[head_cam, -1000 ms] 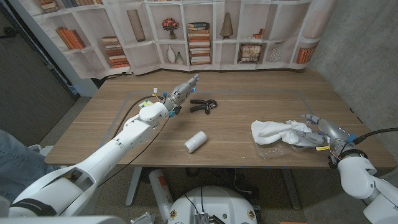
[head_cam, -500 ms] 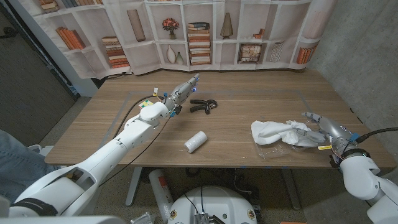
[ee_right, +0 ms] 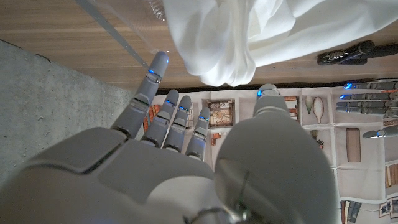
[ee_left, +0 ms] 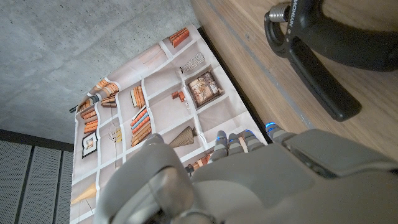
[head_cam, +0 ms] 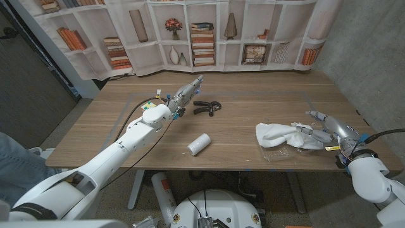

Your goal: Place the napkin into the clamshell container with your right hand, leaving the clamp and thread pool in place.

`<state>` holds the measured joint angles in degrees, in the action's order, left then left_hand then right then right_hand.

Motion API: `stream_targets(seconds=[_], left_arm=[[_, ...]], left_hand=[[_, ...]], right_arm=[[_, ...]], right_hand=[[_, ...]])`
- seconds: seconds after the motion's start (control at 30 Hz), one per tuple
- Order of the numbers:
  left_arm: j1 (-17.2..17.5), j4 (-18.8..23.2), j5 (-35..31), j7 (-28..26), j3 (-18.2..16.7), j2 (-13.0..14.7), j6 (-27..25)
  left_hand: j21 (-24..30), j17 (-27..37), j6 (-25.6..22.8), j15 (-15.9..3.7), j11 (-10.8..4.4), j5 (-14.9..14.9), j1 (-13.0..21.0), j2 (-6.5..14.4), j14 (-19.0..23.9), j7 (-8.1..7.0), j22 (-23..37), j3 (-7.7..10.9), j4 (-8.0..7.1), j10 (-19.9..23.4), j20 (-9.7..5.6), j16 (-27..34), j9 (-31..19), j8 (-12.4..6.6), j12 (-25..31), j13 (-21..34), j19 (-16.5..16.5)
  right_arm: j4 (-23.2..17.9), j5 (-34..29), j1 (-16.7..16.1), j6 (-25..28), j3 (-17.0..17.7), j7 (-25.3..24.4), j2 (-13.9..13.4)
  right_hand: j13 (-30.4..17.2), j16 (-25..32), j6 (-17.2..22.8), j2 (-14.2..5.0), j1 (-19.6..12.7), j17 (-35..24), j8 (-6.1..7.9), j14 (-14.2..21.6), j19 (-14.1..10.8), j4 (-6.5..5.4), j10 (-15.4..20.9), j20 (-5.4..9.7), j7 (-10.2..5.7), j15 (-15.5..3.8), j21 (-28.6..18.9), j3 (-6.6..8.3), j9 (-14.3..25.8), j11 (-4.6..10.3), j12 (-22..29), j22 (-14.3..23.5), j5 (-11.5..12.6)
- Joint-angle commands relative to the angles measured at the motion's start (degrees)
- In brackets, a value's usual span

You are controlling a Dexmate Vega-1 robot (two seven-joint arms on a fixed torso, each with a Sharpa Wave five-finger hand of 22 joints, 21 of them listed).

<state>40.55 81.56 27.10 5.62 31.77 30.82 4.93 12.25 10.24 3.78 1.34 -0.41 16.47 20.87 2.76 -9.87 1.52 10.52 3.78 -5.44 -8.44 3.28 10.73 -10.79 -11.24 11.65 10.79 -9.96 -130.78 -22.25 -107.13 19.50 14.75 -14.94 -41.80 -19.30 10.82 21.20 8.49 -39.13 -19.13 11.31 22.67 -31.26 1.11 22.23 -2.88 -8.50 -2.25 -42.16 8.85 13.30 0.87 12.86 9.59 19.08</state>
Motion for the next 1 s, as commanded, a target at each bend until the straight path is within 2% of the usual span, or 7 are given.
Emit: stream_targets(seconds=[0.03, 0.17, 0.2, 0.27, 0.37, 0.6, 1.0], left_arm=[[0.6, 0.7, 0.2, -0.1, -0.4, 0.6, -0.3], [0.7, 0.4, 0.4, 0.0, -0.5, 0.6, -0.1], [0.8, 0.4, 0.4, 0.0, -0.5, 0.6, 0.0], [0.9, 0.3, 0.5, 0.1, -0.6, 0.6, 0.2], [1.0, 0.2, 0.6, 0.1, -0.6, 0.7, 0.3], [1.2, -0.3, 0.8, 0.4, -0.7, 0.6, 0.8], [1.5, 0.0, 0.8, 0.6, -1.0, 1.1, 1.5]], left_hand=[[-0.2, 0.3, -0.1, 0.25, -0.22, 0.0, 0.3, 0.5, -2.8, -0.01, 0.3, -0.18, -0.09, -0.4, 0.52, 0.0, -0.1, -0.21, 0.1, 0.1, -7.6], [-0.2, 0.3, -0.1, 0.37, -0.21, 0.0, 0.3, 0.6, -2.8, -0.03, 0.3, -0.22, -0.08, -0.3, 0.52, 0.0, -0.1, -0.21, 0.1, 0.1, -7.6], [-0.2, 0.3, -0.1, 0.40, -0.21, 0.0, 0.3, 0.6, -2.8, -0.02, 0.3, -0.23, -0.08, -0.3, 0.53, 0.0, -0.1, -0.20, 0.1, 0.1, -7.6], [-0.2, 0.3, -0.1, 0.37, -0.21, 0.0, 0.4, 0.6, -2.8, -0.02, 0.3, -0.24, -0.08, -0.3, 0.57, 0.0, -0.1, -0.20, 0.1, 0.1, -7.6], [-0.2, 0.3, -0.1, 0.41, -0.20, -0.1, 0.4, 0.6, -2.8, -0.12, 0.3, -0.25, -0.08, -0.3, 0.57, 0.0, -0.1, -0.21, 0.1, 0.1, -7.6], [-0.2, 0.3, -0.1, 0.49, -0.14, -0.1, 0.4, 0.7, -2.8, -0.18, 0.3, -0.29, -0.06, -0.3, 0.52, 0.0, -0.1, -0.22, 0.2, 0.1, -7.6], [-0.2, 0.3, -0.1, 0.54, -0.23, -0.1, 0.5, 0.7, -2.7, -0.15, 0.3, -0.38, -0.05, -0.3, 0.60, 0.0, -0.1, -0.20, 0.2, 0.1, -7.6]], right_arm=[[0.6, 0.5, 1.7, -4.0, 0.8, 1.3, 1.8], [0.9, 0.7, 2.5, -5.3, 0.7, 1.8, 1.9], [1.0, 0.9, 2.7, -5.7, 0.8, 1.9, 2.0], [1.3, 1.0, 3.0, -6.5, 0.7, 1.8, 2.2], [1.5, 0.6, 3.3, -7.3, 0.6, 1.4, 2.5], [1.2, 0.1, 3.9, -8.1, 0.6, 1.6, 2.9], [2.1, 0.4, 5.7, -11.0, 0.2, 1.2, 3.7]], right_hand=[[0.1, -0.1, 0.2, -0.29, 1.2, 0.4, 0.38, -0.8, 0.4, -0.46, -0.1, -0.61, 0.12, 0.33, 0.9, -0.59, 0.0, -0.73, 0.3, 0.1, 0.6], [0.5, -0.1, 0.0, -1.04, 2.6, 1.1, 0.32, -1.7, 3.4, -1.26, -0.2, -0.91, 0.39, 0.44, 2.9, -1.07, -0.1, -0.77, 0.3, 0.2, 1.1], [0.9, 0.0, 0.1, -1.75, 3.5, 1.7, 0.38, -2.1, 5.9, -1.83, -0.2, -1.12, 0.56, 0.57, 4.5, -1.31, -0.3, -0.99, 0.4, 0.2, 1.4], [1.5, -0.1, 0.4, -2.42, 4.2, 2.9, 0.47, -3.0, 10.0, -2.28, -0.1, -0.57, 0.94, 1.01, 7.4, -1.65, -0.6, -1.27, 0.6, 0.3, 2.0], [1.7, -0.2, 0.7, -2.70, 4.5, 3.3, 0.57, -3.8, 11.8, -2.45, -0.1, -0.73, 1.24, 1.56, 8.5, -1.76, -0.7, -1.72, 0.6, 0.4, 2.2], [2.0, -0.2, 1.1, -3.08, 4.9, 3.8, 0.68, -4.4, 13.3, -2.71, 0.0, -0.77, 1.38, 1.75, 9.6, -1.88, -0.8, -1.46, 0.7, 0.4, 2.4], [2.3, -0.1, 0.3, -3.53, 5.5, 4.5, 0.32, -4.9, 14.0, -3.07, -0.6, -0.31, 1.64, 2.09, 10.5, -2.08, -0.9, -1.78, 0.5, 0.5, 2.6]])
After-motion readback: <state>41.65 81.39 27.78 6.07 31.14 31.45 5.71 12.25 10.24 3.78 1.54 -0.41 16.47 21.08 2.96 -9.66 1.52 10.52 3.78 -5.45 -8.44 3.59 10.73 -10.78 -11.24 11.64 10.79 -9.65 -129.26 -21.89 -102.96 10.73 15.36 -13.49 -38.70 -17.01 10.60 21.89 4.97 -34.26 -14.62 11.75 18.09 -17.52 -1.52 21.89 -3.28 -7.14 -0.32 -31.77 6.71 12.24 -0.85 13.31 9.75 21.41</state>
